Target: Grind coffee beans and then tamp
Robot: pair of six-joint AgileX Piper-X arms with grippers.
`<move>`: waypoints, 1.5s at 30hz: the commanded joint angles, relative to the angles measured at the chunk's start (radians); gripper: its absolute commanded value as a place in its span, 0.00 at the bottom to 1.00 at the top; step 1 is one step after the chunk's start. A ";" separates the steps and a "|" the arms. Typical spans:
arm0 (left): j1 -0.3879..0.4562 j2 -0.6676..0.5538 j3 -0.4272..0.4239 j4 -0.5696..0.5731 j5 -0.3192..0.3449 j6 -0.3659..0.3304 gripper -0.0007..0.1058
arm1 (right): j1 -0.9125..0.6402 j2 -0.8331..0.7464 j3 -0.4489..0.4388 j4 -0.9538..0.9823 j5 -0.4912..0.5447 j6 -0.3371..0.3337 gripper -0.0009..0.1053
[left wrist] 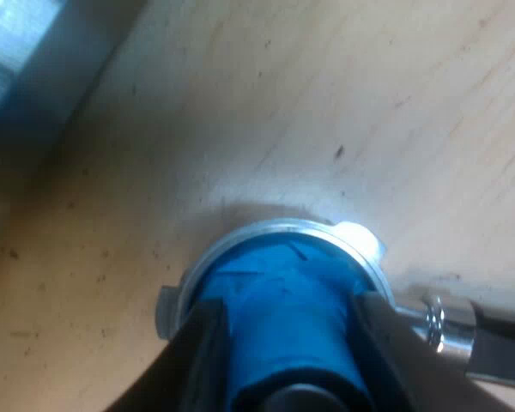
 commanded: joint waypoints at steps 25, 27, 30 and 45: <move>-0.002 -0.107 -0.029 0.034 0.009 -0.017 0.01 | 0.000 -0.004 -0.002 0.053 -0.062 -0.006 0.75; -0.002 -0.144 -0.041 0.052 0.002 -0.017 0.01 | 0.000 -0.004 -0.007 0.053 -0.062 -0.006 0.75; -0.002 -0.193 -0.041 0.091 -0.041 -0.017 0.01 | 0.000 -0.004 -0.027 0.065 -0.062 -0.006 0.75; 0.212 -0.312 0.049 0.213 -0.041 -0.017 0.01 | 0.000 0.033 -0.212 0.268 -0.137 -0.010 0.75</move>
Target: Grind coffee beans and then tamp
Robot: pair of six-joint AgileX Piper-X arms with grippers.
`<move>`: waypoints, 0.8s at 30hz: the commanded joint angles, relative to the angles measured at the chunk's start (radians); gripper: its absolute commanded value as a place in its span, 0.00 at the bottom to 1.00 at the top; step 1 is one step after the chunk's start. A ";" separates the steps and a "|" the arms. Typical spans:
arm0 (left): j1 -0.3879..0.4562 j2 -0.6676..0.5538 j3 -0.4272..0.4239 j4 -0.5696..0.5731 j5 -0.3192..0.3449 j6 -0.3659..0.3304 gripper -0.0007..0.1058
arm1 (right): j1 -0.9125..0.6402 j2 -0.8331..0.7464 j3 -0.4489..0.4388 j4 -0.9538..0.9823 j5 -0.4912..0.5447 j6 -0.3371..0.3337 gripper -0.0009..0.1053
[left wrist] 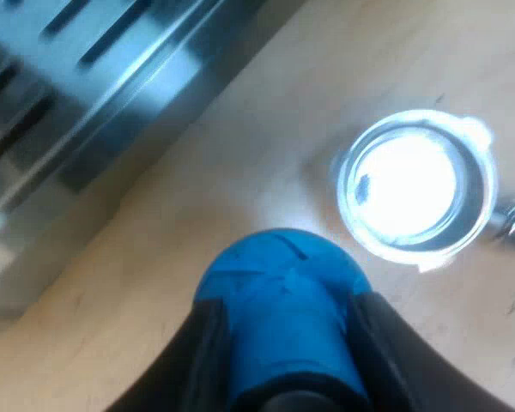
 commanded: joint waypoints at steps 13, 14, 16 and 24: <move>0.200 -0.049 0.121 -0.063 -0.015 -0.010 0.01 | 0.000 0.301 -0.154 -0.122 -0.106 -0.009 0.75; 0.221 -0.049 0.130 -0.075 -0.015 -0.010 0.01 | 0.000 0.318 -0.157 -0.136 -0.121 -0.009 0.75; 0.252 -0.049 0.139 -0.087 -0.015 -0.010 0.01 | 0.000 0.344 -0.160 -0.148 -0.126 -0.009 0.75; 0.321 -0.049 0.176 -0.151 -0.012 0.007 0.01 | 0.000 0.421 -0.160 -0.211 -0.159 -0.012 0.75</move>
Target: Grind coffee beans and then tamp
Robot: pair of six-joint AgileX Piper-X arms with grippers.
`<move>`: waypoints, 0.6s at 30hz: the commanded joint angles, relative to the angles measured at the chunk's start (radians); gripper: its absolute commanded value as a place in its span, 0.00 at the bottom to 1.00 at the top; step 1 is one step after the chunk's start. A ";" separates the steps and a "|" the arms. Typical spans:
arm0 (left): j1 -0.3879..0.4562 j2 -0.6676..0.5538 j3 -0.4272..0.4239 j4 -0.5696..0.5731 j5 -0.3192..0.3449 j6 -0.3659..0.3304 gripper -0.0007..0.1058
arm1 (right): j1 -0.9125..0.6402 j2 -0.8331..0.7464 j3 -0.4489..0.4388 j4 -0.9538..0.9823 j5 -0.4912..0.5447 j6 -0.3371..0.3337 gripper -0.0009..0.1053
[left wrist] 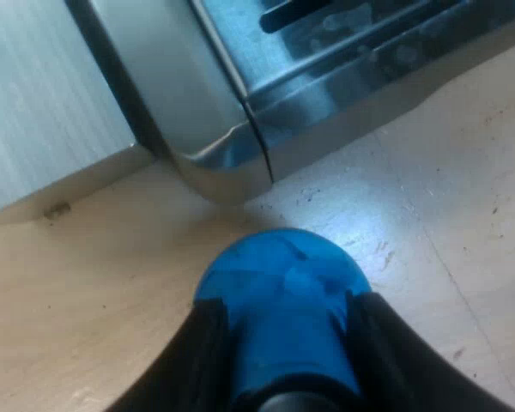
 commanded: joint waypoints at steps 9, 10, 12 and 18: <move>0.044 0.130 0.078 -0.096 -0.007 0.038 0.01 | 0.000 0.026 -0.009 -0.030 -0.024 -0.012 0.75; 0.044 0.144 0.078 -0.094 -0.021 0.038 0.01 | 0.000 0.026 -0.009 -0.030 -0.024 -0.012 0.75; 0.044 0.157 0.078 -0.093 -0.031 0.038 0.01 | 0.000 0.026 -0.009 -0.030 -0.023 -0.012 0.75; 0.044 0.160 0.078 -0.076 -0.037 0.040 0.16 | 0.000 0.026 -0.009 -0.030 -0.023 -0.012 0.75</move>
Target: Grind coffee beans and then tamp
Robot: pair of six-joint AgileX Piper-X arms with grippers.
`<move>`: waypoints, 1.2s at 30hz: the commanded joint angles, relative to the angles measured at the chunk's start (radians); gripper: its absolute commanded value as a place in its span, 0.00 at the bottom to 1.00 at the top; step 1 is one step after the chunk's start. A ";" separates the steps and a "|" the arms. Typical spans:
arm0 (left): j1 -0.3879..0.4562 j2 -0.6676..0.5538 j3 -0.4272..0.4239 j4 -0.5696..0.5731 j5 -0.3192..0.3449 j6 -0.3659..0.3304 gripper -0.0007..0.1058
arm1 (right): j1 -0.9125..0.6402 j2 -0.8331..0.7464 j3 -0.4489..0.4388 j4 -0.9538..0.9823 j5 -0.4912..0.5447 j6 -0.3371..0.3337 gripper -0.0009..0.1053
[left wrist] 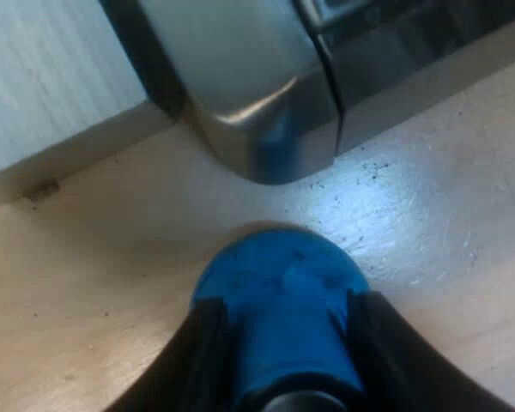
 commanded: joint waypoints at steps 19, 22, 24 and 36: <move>-0.001 -0.244 0.012 0.133 -0.008 0.037 1.00 | 0.000 -0.059 -0.014 0.013 0.016 0.017 0.75; -0.001 -0.374 -0.006 0.156 -0.035 0.032 1.00 | 0.000 -0.111 -0.048 0.112 0.027 0.041 0.75; -0.001 -0.443 -0.033 0.180 -0.074 0.033 1.00 | 0.000 -0.140 -0.083 0.207 0.036 0.041 0.75; -0.001 -0.594 -0.358 0.307 -0.106 0.007 1.00 | -0.021 -0.226 -0.489 0.714 0.295 -0.010 0.75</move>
